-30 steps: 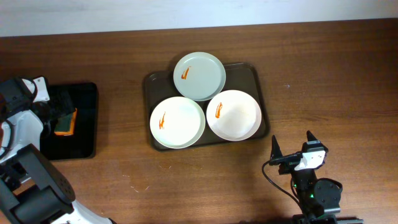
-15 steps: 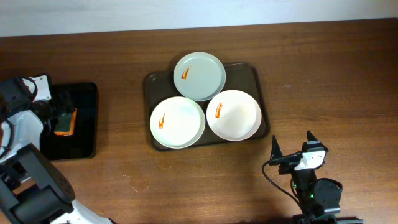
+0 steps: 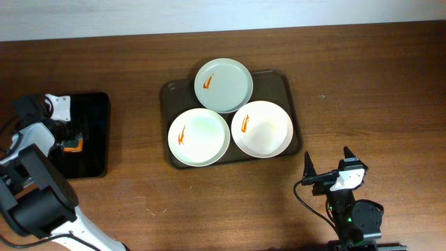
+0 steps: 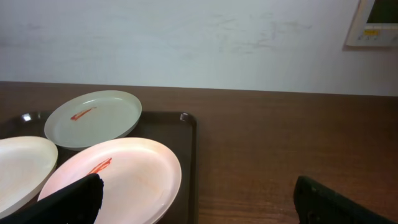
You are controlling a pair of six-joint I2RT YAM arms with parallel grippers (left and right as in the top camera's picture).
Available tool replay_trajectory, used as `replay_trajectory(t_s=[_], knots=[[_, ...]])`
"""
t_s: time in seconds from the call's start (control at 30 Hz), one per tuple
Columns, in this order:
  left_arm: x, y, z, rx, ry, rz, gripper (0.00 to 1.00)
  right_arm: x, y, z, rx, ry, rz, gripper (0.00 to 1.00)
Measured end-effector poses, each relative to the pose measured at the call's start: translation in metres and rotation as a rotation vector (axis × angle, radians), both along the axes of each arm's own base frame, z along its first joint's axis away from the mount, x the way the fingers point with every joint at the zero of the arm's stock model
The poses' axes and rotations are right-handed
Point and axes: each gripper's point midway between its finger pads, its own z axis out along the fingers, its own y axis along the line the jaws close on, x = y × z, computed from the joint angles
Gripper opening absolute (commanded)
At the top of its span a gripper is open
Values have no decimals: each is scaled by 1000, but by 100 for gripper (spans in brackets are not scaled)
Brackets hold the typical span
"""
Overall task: Clean dirty plates on tray and stack at the side
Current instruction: 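Move the left gripper over the black tray to the green-orange sponge, then grasp the green-orange sponge with the left gripper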
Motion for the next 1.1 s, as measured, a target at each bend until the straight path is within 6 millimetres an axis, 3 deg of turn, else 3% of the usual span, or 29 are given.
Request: replay_trajectory(t_s=[0.1, 0.23, 0.27, 0.33, 0.37, 0.47, 0.6, 0.67, 0.7, 0.73, 0.83, 0.87, 0.9, 0.97, 1.0, 1.1], knots=[[0, 0, 0, 1, 4, -6, 0, 0, 0, 0, 0, 0, 0, 98], [-1, 0, -1, 2, 6, -10, 0, 0, 0, 0, 0, 0, 0, 98], [-1, 0, -1, 1, 6, -9, 58, 0, 0, 0, 0, 0, 0, 98], [-1, 0, 0, 0, 5, -6, 95, 0, 0, 0, 1, 0, 0, 99], [-2, -1, 0, -9, 8, 5, 100, 0, 0, 0, 1, 0, 0, 98], [-11, -6, 4, -33, 41, 19, 99, 0, 0, 0, 1, 0, 0, 98], [-34, -5, 0, -19, 145, 59, 58, 0, 0, 0, 1, 0, 0, 98], [-39, -4, -1, -13, 167, 69, 49, 0, 0, 0, 1, 0, 0, 98], [-41, -4, -2, -7, 180, 67, 32, 0, 0, 0, 0, 0, 0, 98], [-42, -3, -2, -3, 184, 69, 0, 0, 0, 0, 1, 0, 0, 98], [-44, -3, -2, -2, 190, 73, 0, 0, 0, 0, 1, 0, 0, 98], [-44, -3, -2, -3, 190, 75, 9, 0, 0, 0, 0, 0, 0, 98], [-44, -3, -2, -1, 190, 75, 62, 0, 0, 0, 1, 0, 0, 98], [-41, -1, -1, 6, 180, 78, 77, 0, 0, 0, 0, 0, 0, 98], [-40, 0, -1, 11, 174, 77, 98, 0, 0, 0, 0, 0, 0, 99], [-31, 5, 3, 33, 136, 80, 100, 0, 0, 0, 0, 0, 0, 98]])
